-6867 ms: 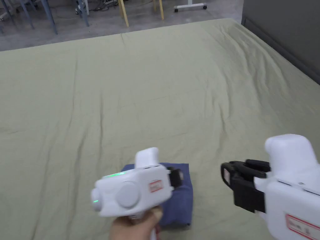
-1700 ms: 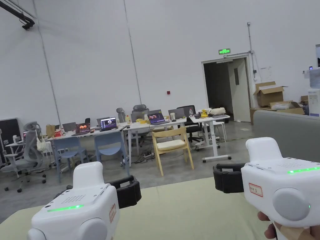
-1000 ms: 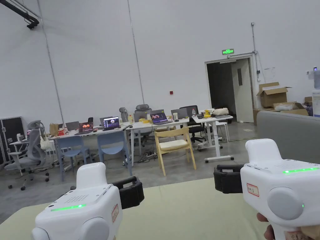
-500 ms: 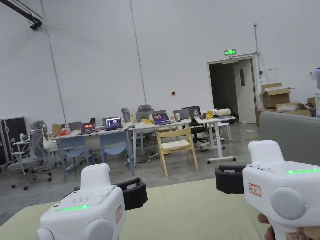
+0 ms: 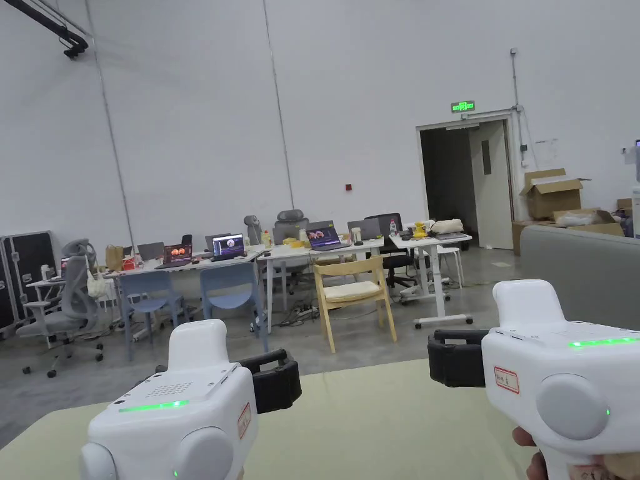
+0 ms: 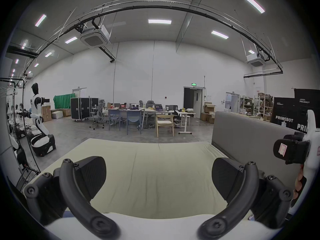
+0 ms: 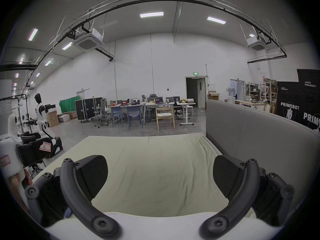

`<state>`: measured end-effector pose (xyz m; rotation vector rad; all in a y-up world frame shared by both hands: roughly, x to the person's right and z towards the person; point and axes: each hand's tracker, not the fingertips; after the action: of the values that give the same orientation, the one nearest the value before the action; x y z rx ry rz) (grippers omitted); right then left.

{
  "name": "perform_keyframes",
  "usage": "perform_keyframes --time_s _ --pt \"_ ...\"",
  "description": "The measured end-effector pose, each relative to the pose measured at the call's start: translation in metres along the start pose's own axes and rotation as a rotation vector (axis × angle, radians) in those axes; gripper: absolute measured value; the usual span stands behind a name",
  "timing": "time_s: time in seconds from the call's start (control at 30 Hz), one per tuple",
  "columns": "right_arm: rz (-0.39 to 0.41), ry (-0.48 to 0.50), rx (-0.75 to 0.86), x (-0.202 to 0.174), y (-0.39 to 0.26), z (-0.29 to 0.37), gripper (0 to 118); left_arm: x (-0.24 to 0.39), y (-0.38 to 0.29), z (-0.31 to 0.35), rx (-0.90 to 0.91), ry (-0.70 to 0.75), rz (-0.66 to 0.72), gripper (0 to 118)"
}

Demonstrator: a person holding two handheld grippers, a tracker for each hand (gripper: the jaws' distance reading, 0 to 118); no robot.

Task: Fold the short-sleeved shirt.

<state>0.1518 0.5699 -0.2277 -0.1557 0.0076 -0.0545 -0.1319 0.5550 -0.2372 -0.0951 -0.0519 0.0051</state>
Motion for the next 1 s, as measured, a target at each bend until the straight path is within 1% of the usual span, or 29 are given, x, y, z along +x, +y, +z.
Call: perform_keyframes --time_s 0.27,0.5,1.0 --pt "0.015 0.010 0.001 -0.0047 0.0009 0.0007 118 -0.0010 0.0054 0.0032 0.007 -0.007 0.015 118" --pt "0.023 0.018 0.003 -0.0078 0.0017 0.0018 118 0.0010 0.0057 0.0045 0.010 -0.010 -0.002 118" --pt "0.003 0.029 -0.001 -0.0054 0.0020 0.0024 118 0.0025 0.0028 0.0040 -0.008 -0.016 0.013 118"
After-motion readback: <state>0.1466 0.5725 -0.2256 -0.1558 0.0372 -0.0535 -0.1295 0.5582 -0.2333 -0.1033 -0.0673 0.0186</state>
